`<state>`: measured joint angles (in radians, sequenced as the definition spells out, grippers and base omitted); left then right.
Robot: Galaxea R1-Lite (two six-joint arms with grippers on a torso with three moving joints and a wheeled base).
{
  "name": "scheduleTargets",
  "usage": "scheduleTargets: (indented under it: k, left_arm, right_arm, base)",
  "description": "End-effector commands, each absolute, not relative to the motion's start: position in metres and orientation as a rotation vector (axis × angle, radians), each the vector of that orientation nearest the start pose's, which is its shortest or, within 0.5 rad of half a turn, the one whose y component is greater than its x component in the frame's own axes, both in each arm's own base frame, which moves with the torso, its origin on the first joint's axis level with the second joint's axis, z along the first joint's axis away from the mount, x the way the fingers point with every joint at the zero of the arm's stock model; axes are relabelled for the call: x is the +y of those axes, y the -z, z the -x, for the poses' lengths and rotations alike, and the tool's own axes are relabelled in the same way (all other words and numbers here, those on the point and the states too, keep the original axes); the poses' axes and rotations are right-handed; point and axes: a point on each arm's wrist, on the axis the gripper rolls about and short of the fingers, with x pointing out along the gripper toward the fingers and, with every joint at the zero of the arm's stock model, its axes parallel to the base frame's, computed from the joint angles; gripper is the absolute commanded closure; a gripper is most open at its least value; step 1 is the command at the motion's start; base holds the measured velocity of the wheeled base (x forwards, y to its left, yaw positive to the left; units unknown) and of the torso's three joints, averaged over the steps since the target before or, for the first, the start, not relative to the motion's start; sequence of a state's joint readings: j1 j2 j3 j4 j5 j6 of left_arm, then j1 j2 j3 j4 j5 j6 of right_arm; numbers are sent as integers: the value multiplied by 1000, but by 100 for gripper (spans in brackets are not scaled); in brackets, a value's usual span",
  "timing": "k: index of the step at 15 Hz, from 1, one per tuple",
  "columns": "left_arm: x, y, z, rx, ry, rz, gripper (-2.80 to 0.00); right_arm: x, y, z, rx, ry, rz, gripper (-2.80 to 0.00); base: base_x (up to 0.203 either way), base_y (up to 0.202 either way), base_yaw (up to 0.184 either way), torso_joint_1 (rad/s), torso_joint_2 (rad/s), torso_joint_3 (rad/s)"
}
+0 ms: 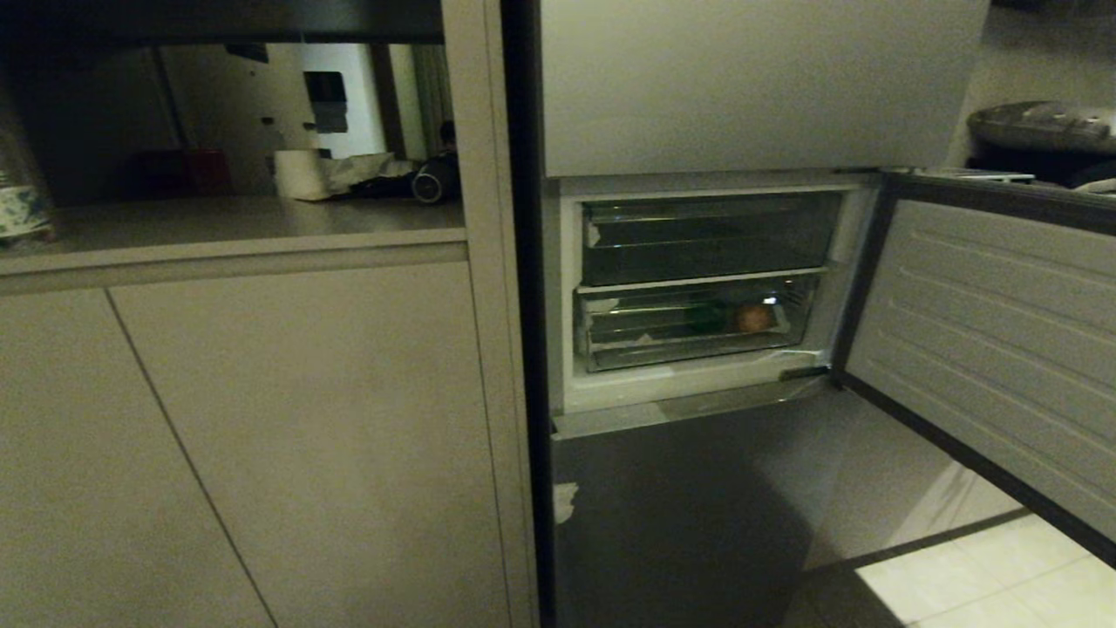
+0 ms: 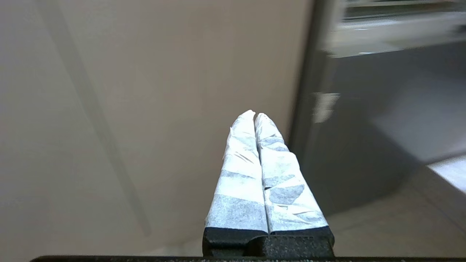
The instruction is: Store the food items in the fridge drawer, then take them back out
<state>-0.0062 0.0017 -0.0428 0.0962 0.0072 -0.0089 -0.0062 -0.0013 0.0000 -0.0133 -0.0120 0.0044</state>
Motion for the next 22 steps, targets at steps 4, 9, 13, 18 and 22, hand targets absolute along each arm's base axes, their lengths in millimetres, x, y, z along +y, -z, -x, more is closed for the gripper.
scheduleTargets:
  k: [4,9,13,18,22]
  left_arm:
    - [0,-77,26,55,-2,9,0]
    - [0,-77,26,55,-2,9,0]
    - [0,-77,26,55,-2,9,0]
    - [0,-77,26,55,-2,9,0]
    - [0,-77,26,56,-2,9,0]
  right_arm:
    - [0,-76,23,-11,18,-5,0]
    - [0,-76,23,-11,17,-9,0]
    - [0,-76,23,-11,17,-9,0]
    - [1,-105,28,-77,-16,64,0]
    - [3,-151,-16,159,-140,13,-280]
  base:
    - [0,-11,175,4,0,4]
    - [3,-7,166,0,4,1]
    - [0,-1,21,1,1,0]
    - [0,0,0,0,0,0]
    - [0,0,0,0,0,0]
